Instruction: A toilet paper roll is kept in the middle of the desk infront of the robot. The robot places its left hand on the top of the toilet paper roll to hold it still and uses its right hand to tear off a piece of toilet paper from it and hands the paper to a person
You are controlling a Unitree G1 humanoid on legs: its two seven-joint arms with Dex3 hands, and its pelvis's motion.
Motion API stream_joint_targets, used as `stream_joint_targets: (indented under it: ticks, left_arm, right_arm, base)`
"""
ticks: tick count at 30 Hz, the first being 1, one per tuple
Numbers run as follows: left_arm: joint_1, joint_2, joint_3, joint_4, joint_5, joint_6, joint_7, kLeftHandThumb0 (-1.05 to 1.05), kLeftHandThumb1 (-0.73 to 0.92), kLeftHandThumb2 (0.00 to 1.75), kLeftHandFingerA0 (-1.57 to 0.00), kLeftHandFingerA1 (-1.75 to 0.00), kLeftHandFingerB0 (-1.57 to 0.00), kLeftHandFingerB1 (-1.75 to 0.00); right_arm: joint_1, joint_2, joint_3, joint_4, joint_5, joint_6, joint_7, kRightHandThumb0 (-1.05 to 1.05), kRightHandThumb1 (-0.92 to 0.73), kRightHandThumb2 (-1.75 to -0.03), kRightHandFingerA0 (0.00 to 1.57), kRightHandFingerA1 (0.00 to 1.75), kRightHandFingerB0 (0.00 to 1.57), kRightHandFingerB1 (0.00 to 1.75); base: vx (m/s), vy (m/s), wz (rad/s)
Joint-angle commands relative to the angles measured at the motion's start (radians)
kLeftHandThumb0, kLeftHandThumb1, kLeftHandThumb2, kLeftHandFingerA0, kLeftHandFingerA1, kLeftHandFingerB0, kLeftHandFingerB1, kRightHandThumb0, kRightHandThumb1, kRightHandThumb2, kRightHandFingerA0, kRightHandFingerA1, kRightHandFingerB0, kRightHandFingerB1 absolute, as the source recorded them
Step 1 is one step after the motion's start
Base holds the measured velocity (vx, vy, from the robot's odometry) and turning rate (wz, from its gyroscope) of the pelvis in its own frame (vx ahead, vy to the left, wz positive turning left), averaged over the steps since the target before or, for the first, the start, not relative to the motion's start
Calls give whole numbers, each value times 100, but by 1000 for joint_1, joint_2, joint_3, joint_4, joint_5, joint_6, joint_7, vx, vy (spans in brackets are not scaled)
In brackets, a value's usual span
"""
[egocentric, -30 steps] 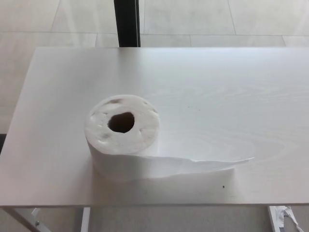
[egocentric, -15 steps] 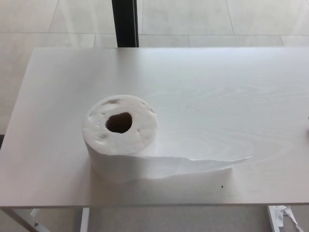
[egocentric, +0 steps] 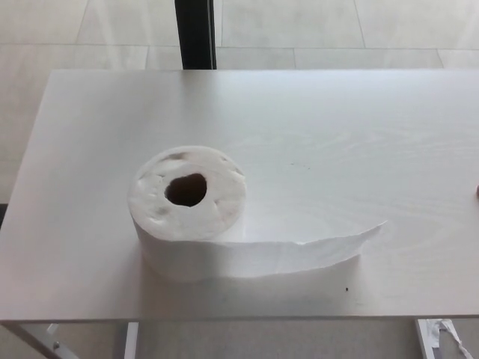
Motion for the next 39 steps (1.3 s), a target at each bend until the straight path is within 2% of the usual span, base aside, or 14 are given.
stream_joint_targets:
  ticks: [1, 10, 13, 14, 19, 20, 22, 25, 26, 28, 32, 35, 38, 39]
  left_arm:
    - [-437, 104, -297, -464, -61, 451, 29, -47, 85, 64, -24, -51, -21, -39]
    - [-584, -27, -540, -452, 59, 369, -20, -52, 60, 102, -36, -63, -18, -50]
    - [-575, -47, -560, -477, 59, 362, -6, -59, 81, 65, -31, -53, -31, -42]
    - [-580, -67, -588, -497, 74, 384, 15, -61, 80, 64, -72, -99, -30, -43]
    - [-565, -90, -644, -546, 99, 432, 38, -58, 81, 63, -83, -92, -30, -44]
    - [-554, -90, -658, -564, 103, 457, 40, -58, 80, 63, -106, -154, -35, -42]
    - [-546, -93, -672, -577, 107, 470, 40, -59, 80, 63, -115, -159, -33, -41]
    - [-528, -110, -695, -585, 121, 442, 42, -58, 79, 63, -108, -150, -33, -42]
    - [-521, -104, -715, -588, 140, 424, 37, -60, 80, 64, -50, -73, -34, -42]
    - [-510, -97, -756, -595, 171, 408, 32, -61, 77, 62, -71, -108, -35, -42]
    - [-496, -86, -793, -587, 207, 358, 24, -62, 74, 64, -46, -74, -35, -44]
    - [-456, -59, -863, -596, 293, 342, 38, -57, 60, 103, -96, -112, -27, -53]
    - [-433, -61, -889, -593, 317, 325, 45, -57, 76, 67, -100, -156, -40, -46]
    - [-408, -65, -905, -587, 322, 297, 42, -62, 64, 103, -35, -62, -32, -55]
  right_arm:
    - [-123, 120, 318, -529, -56, 163, -8, -68, -47, -87, 35, 54, 25, 43]
    - [-89, 176, 633, -603, -312, 128, 51, -68, -58, -59, 39, 49, 42, 34]
    - [-83, 164, 690, -615, -364, 141, 50, -69, -58, -59, 40, 52, 41, 34]
    - [-83, 159, 722, -603, -396, 132, 49, -70, -60, -59, 43, 53, 43, 35]
    - [-105, 128, 814, -604, -457, 168, 66, -70, -48, -88, 42, 60, 35, 48]
    - [-109, 126, 847, -595, -492, 177, 68, -73, -61, -59, 50, 57, 43, 37]
    - [-118, 123, 874, -574, -508, 170, 69, -73, -60, -60, 50, 58, 43, 37]
    - [-135, 117, 921, -547, -555, 132, 57, -75, -64, -59, 46, 70, 39, 45]
    - [-137, 117, 933, -538, -565, 104, 50, -73, -64, -59, 47, 67, 42, 44]
    - [-139, 111, 955, -528, -579, 64, 46, -74, -65, -60, 41, 64, 41, 44]
    - [-148, 92, 985, -559, -617, 112, 59, -77, -68, -60, 43, 77, 39, 46]
    - [-143, 79, 1004, -571, -643, 73, 47, -80, -73, -62, 37, 72, 36, 50]
    - [-146, 71, 1017, -584, -668, 68, 42, -84, -61, -74, 34, 66, 33, 50]
    - [-142, 68, 1028, -603, -693, 79, 42, -82, -76, -63, 32, 64, 35, 45]
  base:
    - [0, 0, 0]
    - [0, 0, 0]
    - [0, 0, 0]
    - [0, 0, 0]
    - [0, 0, 0]
    - [0, 0, 0]
    - [0, 0, 0]
    - [0, 0, 0]
    - [0, 0, 0]
    - [0, 0, 0]
    - [0, 0, 0]
    - [0, 0, 0]
    - [0, 0, 0]
    - [0, 0, 0]
